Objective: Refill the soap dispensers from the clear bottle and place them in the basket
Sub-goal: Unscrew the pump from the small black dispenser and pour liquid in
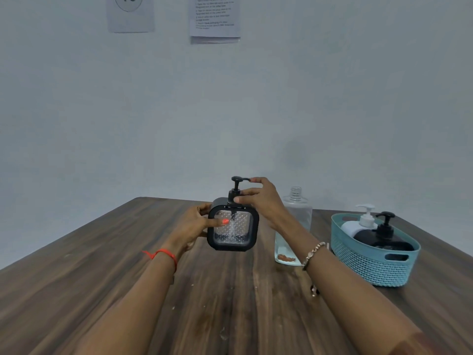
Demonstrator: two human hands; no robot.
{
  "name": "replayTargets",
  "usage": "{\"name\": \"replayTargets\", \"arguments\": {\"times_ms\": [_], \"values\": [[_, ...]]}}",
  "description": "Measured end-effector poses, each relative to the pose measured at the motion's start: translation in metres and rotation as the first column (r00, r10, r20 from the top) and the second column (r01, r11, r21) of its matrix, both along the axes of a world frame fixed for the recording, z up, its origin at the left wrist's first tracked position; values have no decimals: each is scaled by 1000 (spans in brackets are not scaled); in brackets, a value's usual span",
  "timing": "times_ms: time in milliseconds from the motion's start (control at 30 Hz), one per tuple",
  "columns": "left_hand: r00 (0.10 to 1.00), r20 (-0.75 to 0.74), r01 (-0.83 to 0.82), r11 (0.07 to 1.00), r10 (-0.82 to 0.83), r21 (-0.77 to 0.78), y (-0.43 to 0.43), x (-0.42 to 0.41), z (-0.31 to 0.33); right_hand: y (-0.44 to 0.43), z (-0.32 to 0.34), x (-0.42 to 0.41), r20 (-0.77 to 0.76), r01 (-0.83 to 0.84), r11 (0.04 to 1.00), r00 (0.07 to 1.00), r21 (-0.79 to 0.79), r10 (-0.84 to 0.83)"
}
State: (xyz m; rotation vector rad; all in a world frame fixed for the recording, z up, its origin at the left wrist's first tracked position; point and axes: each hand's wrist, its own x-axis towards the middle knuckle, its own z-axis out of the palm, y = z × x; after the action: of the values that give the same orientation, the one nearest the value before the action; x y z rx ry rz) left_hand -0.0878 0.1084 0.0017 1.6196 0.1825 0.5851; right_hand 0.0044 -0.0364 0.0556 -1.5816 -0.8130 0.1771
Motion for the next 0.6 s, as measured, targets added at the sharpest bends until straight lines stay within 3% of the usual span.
{"name": "replayTargets", "arguments": {"times_ms": [100,267,333,467,600], "values": [[1000,-1,-9,1000,9,2,-1,-2,0,-7,6,-5,-137,-94,989,985,112,109],[1000,0,-5,1000,5,8,-7,0,1,-2,-2,-10,27,136,990,990,-40,-135],[1000,1,-10,1000,10,13,-10,0,1,-2,-3,-11,38,143,989,989,-36,-142],[1000,10,-16,1000,15,3,-13,-1,0,-7,3,-13,-194,-44,990,979,131,69],[1000,6,-11,1000,11,-2,-14,-3,1,-15,10,-18,-184,-151,971,965,183,185]]}}
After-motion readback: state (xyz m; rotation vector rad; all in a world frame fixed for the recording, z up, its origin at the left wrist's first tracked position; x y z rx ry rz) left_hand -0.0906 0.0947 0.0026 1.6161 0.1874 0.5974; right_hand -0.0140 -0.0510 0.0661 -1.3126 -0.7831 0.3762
